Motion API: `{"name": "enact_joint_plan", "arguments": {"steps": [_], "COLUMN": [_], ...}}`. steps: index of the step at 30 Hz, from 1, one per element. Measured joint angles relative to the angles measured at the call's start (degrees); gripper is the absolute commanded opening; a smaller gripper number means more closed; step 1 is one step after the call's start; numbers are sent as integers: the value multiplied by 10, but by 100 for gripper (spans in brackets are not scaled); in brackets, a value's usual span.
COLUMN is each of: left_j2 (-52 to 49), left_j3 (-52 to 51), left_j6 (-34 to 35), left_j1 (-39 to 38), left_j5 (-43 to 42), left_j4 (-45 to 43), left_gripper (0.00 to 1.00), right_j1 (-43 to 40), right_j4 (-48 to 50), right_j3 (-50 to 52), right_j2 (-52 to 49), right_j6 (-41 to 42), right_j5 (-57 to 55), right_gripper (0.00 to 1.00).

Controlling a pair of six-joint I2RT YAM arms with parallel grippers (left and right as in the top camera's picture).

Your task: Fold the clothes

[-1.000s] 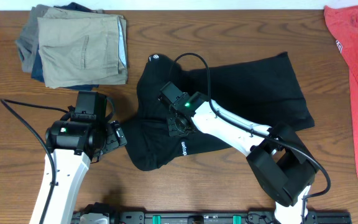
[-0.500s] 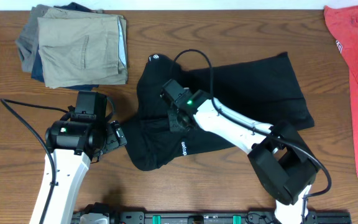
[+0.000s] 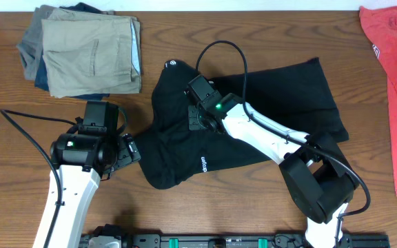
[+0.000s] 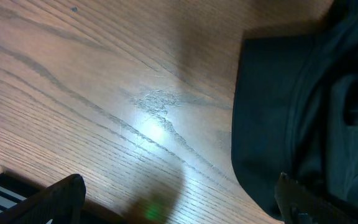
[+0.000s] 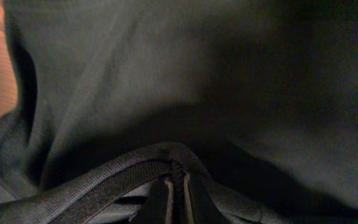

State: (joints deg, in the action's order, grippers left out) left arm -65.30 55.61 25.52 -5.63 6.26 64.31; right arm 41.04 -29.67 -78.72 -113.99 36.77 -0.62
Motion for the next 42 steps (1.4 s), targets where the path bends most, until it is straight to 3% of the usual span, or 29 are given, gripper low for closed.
{"name": "enact_joint_plan", "arguments": {"steps": [7, 8, 9, 10, 11, 12, 13, 15, 26, 29, 34, 42], "left_j2": [0, 0, 0, 0, 0, 0, 0, 0, 0, 0, 0, 0], "left_j3": [0, 0, 0, 0, 0, 0, 0, 0, 0, 0, 0, -1], "left_j6": [0, 0, 0, 0, 0, 0, 0, 0, 0, 0, 0, 0], "left_j1": [0, 0, 0, 0, 0, 0, 0, 0, 0, 0, 0, 0], "left_j5": [0, 0, 0, 0, 0, 0, 0, 0, 0, 0, 0, 0], "left_j4": [0, 0, 0, 0, 0, 0, 0, 0, 0, 0, -2, -2], "left_gripper": [98, 98, 98, 98, 98, 98, 98, 98, 98, 98, 98, 98], "right_j1": [0, 0, 0, 0, 0, 0, 0, 0, -14, -16, -11, 35], "right_j4": [30, 35, 40, 44, 49, 53, 55, 54, -22, -37, -64, -80], "right_j3": [-1, -1, -1, -1, -1, -1, -1, -1, -20, -28, -45, -45], "right_j2": [-14, -17, -20, -23, -24, -25, -25, -25, -10, 18, 50, 21], "right_j6": [0, 0, 1, 2, 3, 0, 0, 0, -1, -2, -2, 16], "right_j5": [-9, -10, -12, -14, -15, -17, -17, -18, 23, 41, 86, 108], "right_gripper": [1, 6, 19, 40, 55, 77, 91, 99, 99, 94, 69, 31]}}
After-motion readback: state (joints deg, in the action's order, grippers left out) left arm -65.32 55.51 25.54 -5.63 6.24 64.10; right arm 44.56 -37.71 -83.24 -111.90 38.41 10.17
